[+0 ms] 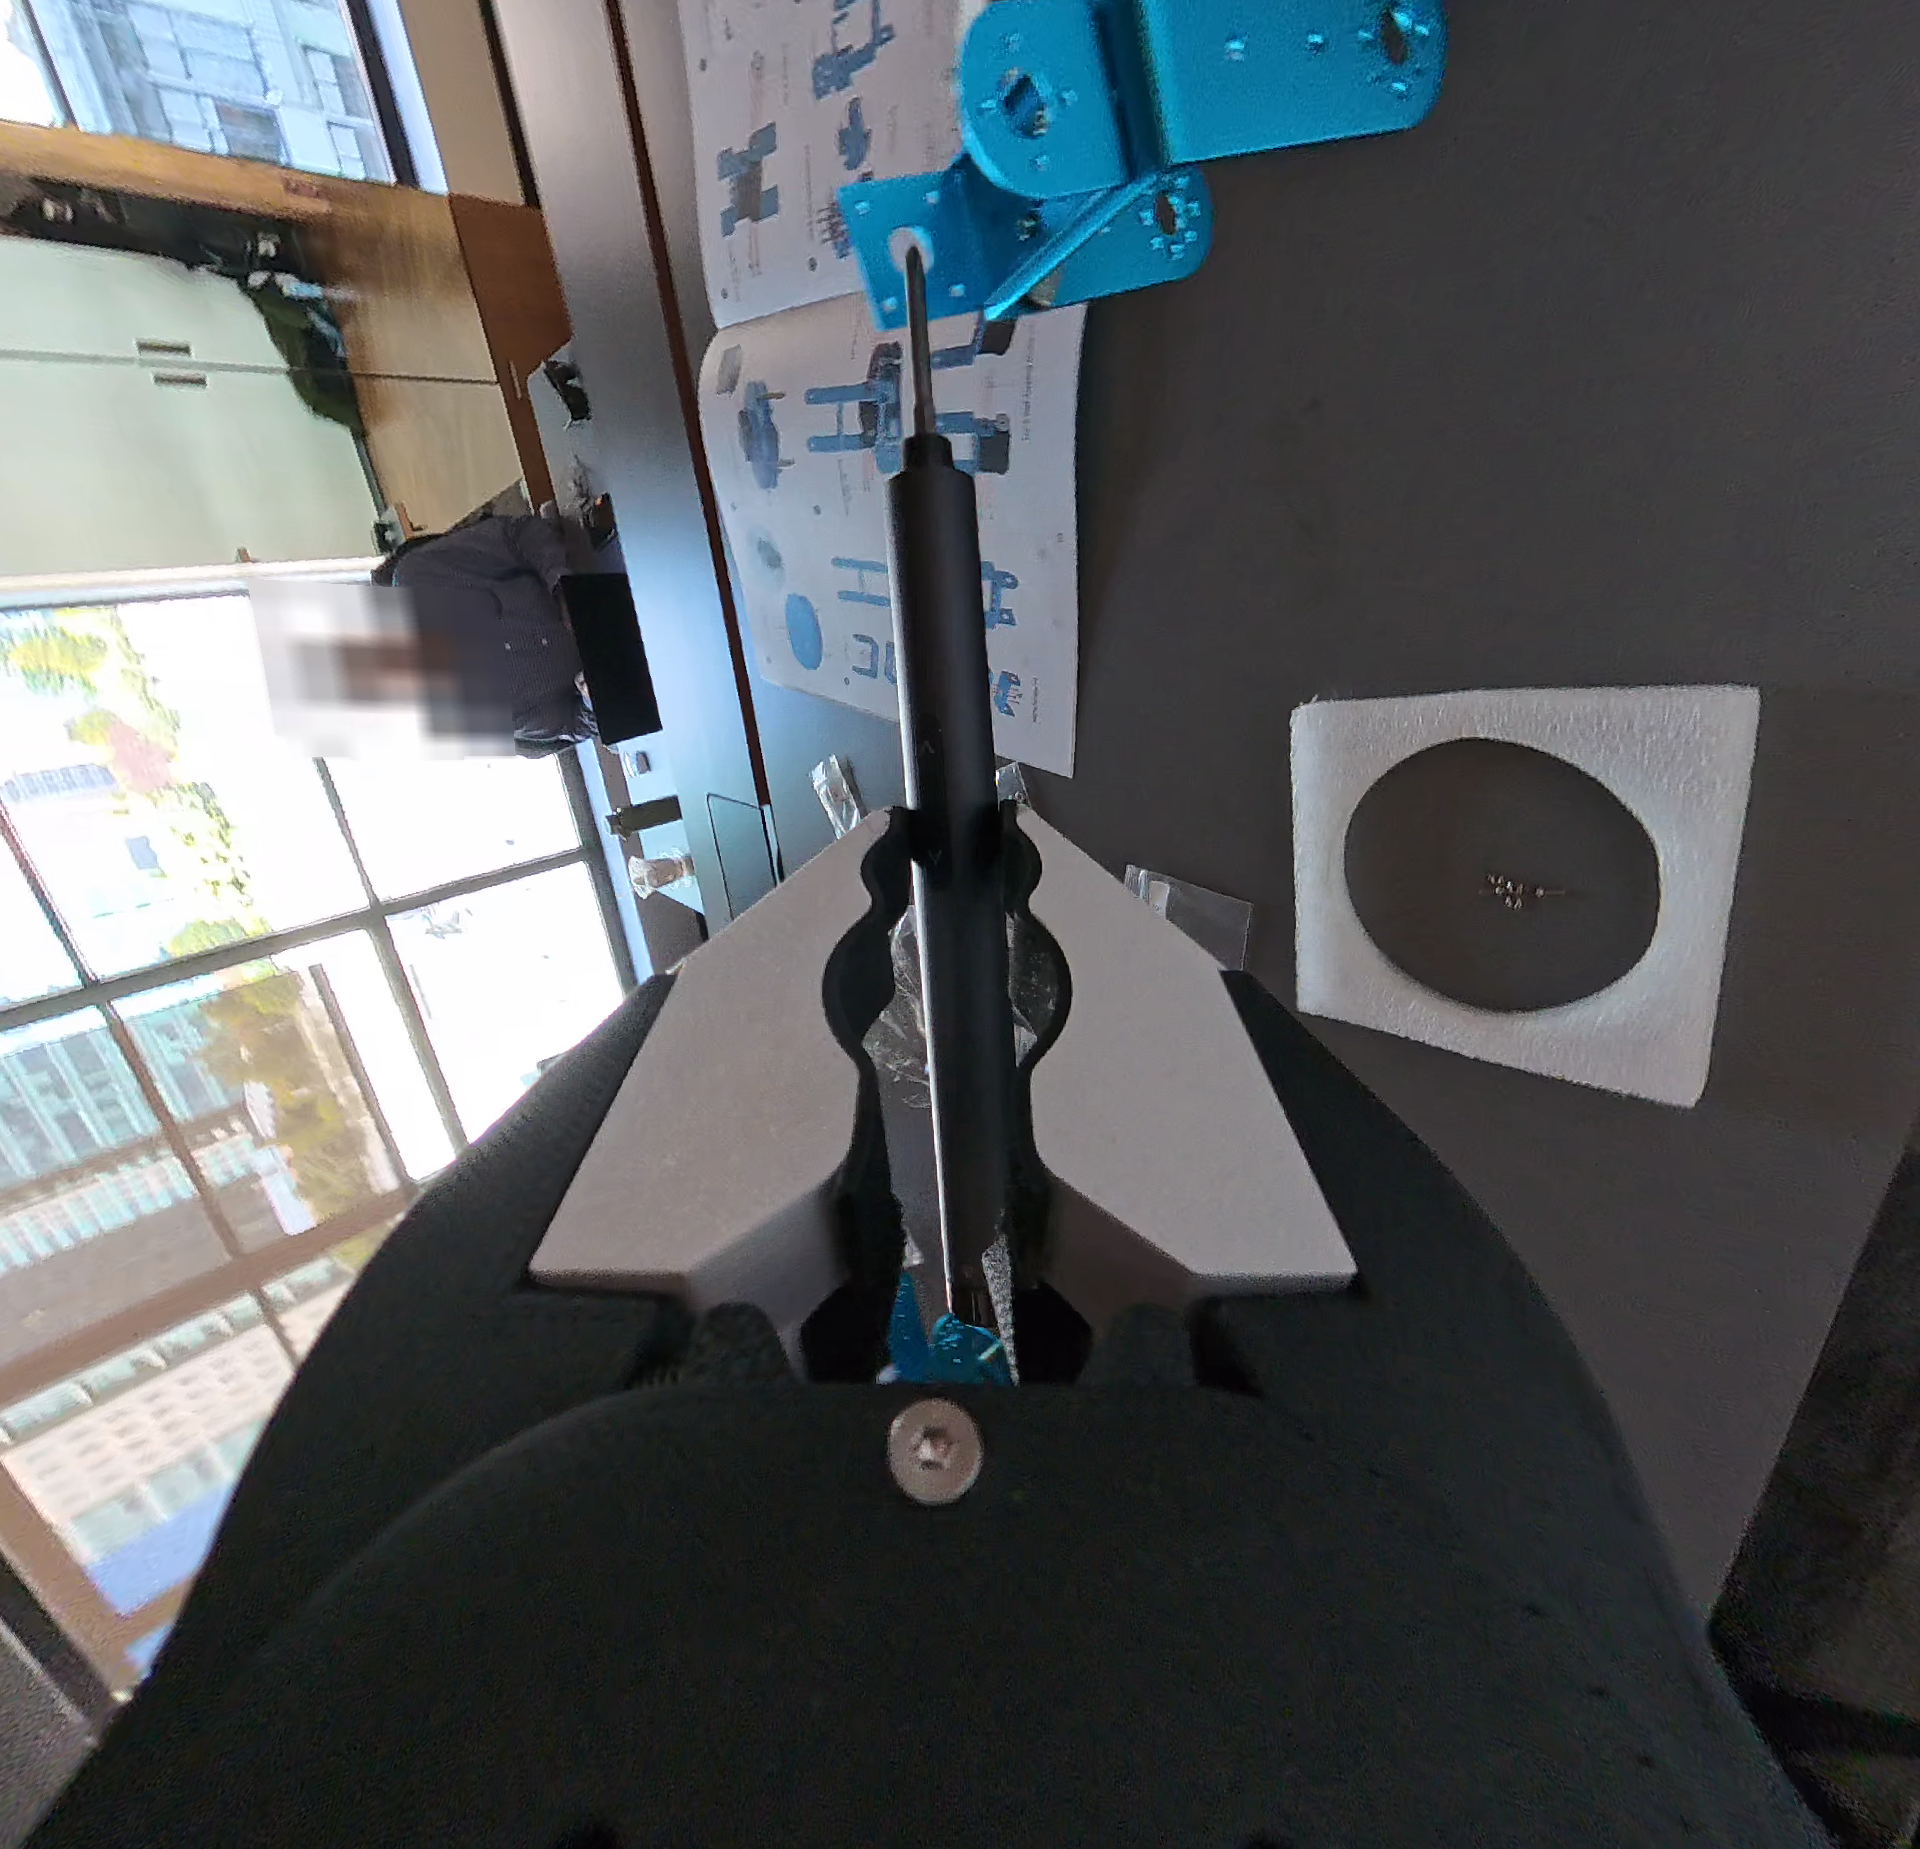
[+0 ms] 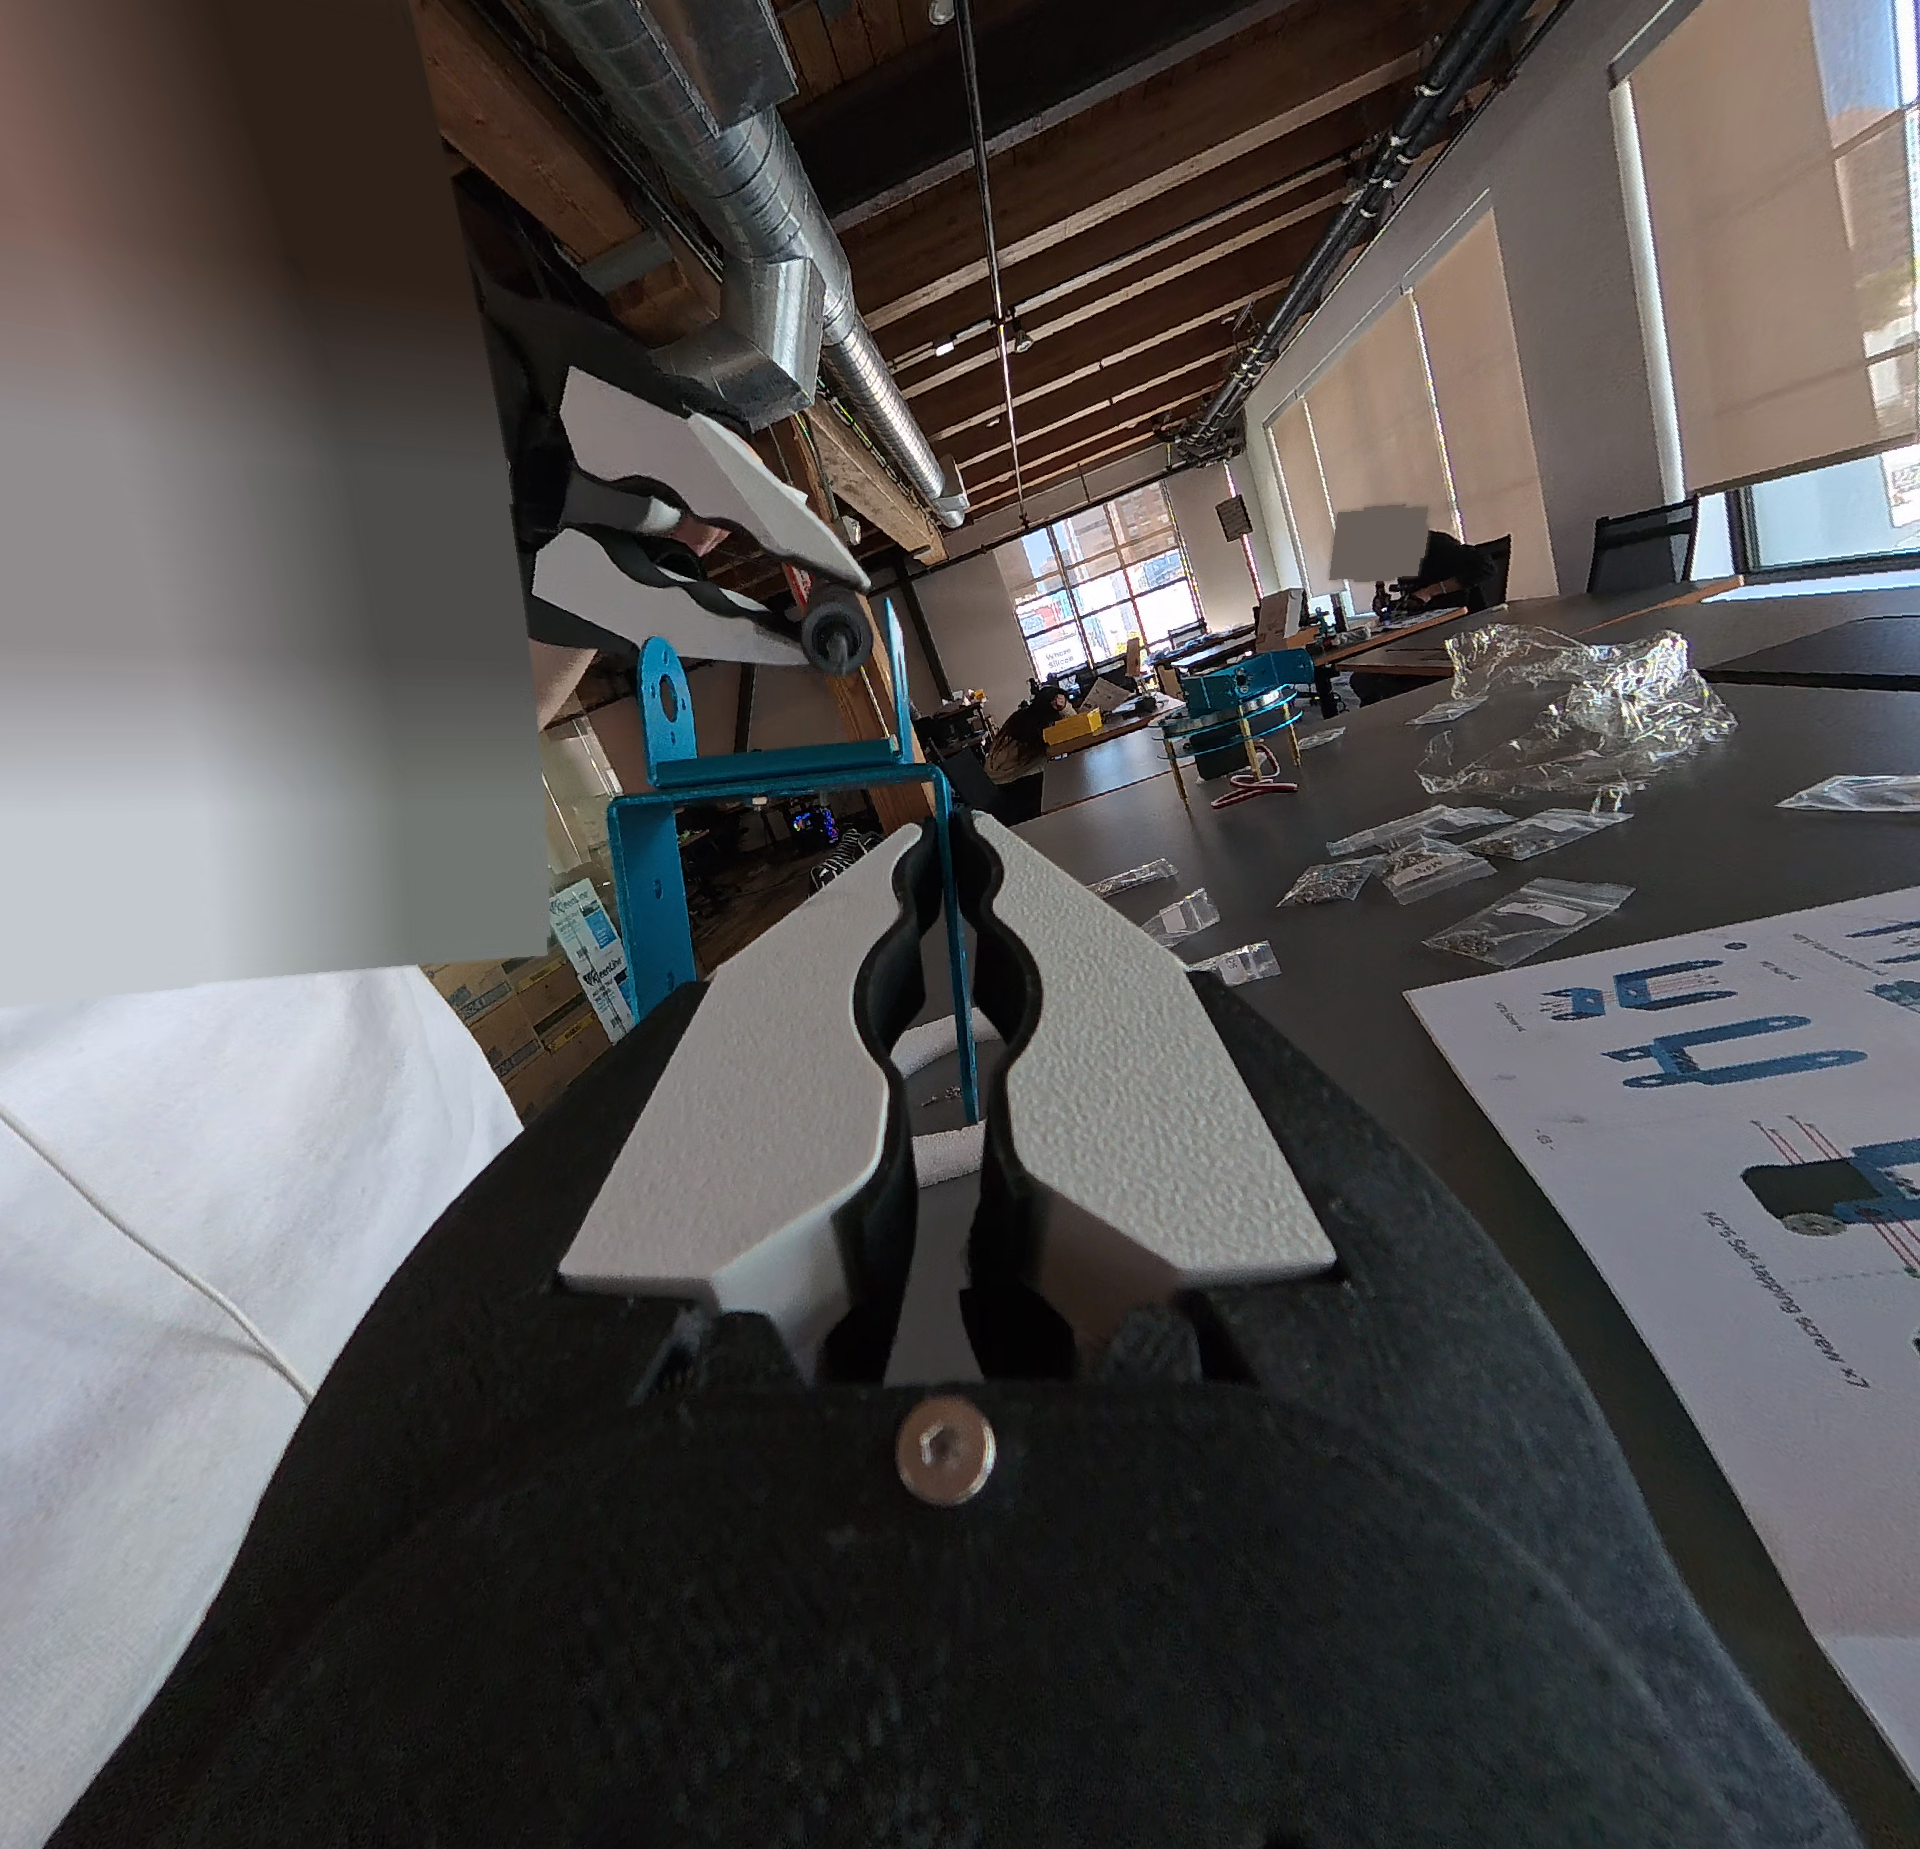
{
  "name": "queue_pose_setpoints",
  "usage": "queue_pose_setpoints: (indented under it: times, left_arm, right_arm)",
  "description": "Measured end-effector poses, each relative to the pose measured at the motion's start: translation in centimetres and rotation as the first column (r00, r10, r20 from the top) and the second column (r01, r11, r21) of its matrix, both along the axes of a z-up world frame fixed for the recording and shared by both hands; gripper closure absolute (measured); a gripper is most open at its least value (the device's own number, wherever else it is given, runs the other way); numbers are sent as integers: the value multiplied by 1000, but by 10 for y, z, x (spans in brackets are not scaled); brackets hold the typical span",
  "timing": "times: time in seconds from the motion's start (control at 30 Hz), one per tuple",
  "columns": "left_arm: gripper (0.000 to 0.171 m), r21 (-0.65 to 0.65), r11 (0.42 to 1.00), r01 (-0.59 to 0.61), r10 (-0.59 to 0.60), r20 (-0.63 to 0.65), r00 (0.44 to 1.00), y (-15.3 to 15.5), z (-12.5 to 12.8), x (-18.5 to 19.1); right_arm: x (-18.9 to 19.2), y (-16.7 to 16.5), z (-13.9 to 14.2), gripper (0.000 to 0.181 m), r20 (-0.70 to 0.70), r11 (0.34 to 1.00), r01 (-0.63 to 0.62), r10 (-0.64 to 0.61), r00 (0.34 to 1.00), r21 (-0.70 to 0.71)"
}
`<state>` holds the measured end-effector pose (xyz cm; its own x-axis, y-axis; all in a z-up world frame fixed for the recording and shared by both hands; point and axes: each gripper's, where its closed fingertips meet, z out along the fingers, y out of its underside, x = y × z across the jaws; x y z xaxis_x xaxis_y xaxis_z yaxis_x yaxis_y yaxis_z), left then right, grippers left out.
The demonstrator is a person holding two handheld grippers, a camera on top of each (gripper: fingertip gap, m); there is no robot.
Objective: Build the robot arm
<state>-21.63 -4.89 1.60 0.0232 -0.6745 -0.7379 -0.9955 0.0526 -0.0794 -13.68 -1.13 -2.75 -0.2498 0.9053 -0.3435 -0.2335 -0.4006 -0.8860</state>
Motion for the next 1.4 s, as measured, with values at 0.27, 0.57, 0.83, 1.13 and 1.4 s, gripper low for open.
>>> queue_pose_setpoints:
  times: [0.27, 0.57, 0.83, 1.13, 1.4]
  left_arm:
    - [156, -118, 907, -405, 419, 369, 830, -10, -33, -83]
    - [156, -409, 598, -689, 800, 345, 490, -66, -142, -201]
    - [155, -606, 500, -619, 865, 306, 398, -79, -171, -202]
    - [155, -703, 442, -557, 895, 299, 331, -80, -186, -195]
    - [155, -780, 385, -494, 923, 319, 215, -77, -187, -193]
  right_arm:
    - [1, 6, -3, 181, 26, 1000, 30, -29, 999, -10]
    - [-8, 3, -12, 181, 73, 998, 41, -44, 996, 39]
    - [-15, -8, -21, 181, 141, 986, 50, -73, 987, 159]
    - [-16, -11, -28, 181, 185, 969, 76, -121, 975, 236]
    - [-18, -8, -34, 181, 210, 970, 85, -134, 968, 229]
